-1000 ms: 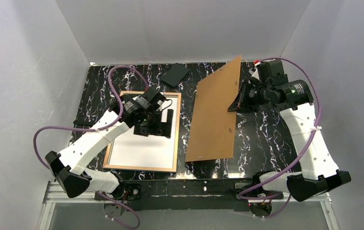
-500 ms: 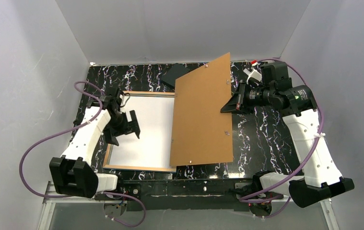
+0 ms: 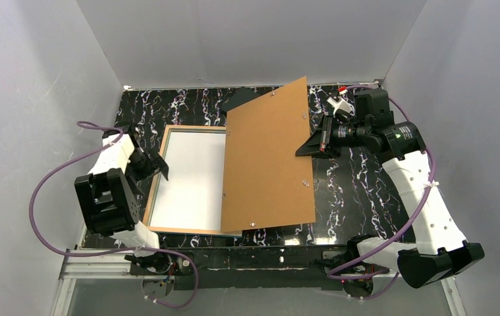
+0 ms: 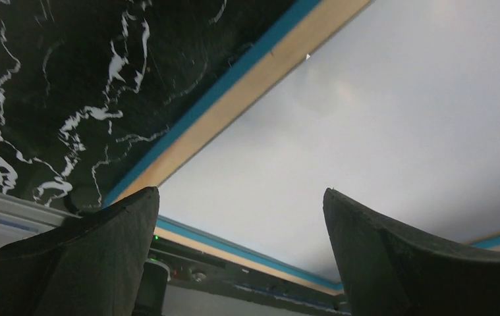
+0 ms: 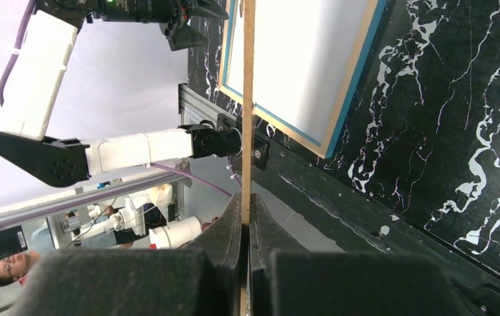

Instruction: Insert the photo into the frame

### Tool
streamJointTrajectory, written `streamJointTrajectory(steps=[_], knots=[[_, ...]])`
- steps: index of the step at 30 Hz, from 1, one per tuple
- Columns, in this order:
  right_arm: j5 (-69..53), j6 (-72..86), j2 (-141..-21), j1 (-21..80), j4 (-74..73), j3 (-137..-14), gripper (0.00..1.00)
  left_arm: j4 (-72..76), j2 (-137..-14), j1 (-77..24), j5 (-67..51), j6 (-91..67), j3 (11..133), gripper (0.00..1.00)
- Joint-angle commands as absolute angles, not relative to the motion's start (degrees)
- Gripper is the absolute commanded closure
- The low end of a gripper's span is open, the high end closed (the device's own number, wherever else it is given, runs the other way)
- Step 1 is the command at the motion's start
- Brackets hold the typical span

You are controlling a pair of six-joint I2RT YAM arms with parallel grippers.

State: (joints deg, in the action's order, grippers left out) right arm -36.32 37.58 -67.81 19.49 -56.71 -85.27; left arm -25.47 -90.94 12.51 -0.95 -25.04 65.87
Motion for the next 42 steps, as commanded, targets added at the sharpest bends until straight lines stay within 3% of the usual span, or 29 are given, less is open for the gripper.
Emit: streamJointTrajectory(steps=[1, 6, 14, 19, 26, 28, 35, 38, 42], knots=[[-41.5, 38.4, -66.5, 18.8, -50.1, -85.3, 0.99, -23.9, -94.9, 13.8, 4.9, -21.8, 64.7, 0.06], [-42.2, 38.3, -66.7, 18.5, -49.3, -84.1, 0.99, -23.5, -103.6, 15.3, 3.9, -19.1, 68.8, 0.1], [-43.2, 38.2, -67.1, 18.0, -49.0, -83.5, 0.99, -19.6, -114.3, 21.9, -16.7, -18.5, 72.2, 0.14], [-43.8, 38.6, -67.5, 17.9, -47.6, -83.0, 0.99, -18.4, -116.9, 22.5, -22.8, -19.6, 71.8, 0.18], [-43.5, 38.9, -67.4, 17.8, -47.3, -82.9, 0.99, -21.3, -117.5, 19.3, -24.6, -20.1, 72.8, 0.24], [-43.5, 38.9, -67.3, 17.5, -47.7, -83.2, 0.99, -24.5, -117.4, 13.0, -22.2, -18.0, 74.6, 0.24], [-41.3, 36.5, -65.9, 16.7, -49.2, -81.2, 0.99, -26.9, -112.7, -1.6, -19.2, -20.0, 75.1, 0.17], [-40.8, 35.3, -65.8, 16.6, -49.5, -79.6, 0.99, -30.9, -101.2, -1.6, -13.9, -19.3, 76.6, 0.02], [-43.0, 35.1, -67.2, 16.7, -47.1, -77.5, 0.99, -33.7, -87.5, -1.5, -13.0, -17.8, 77.3, 0.02]])
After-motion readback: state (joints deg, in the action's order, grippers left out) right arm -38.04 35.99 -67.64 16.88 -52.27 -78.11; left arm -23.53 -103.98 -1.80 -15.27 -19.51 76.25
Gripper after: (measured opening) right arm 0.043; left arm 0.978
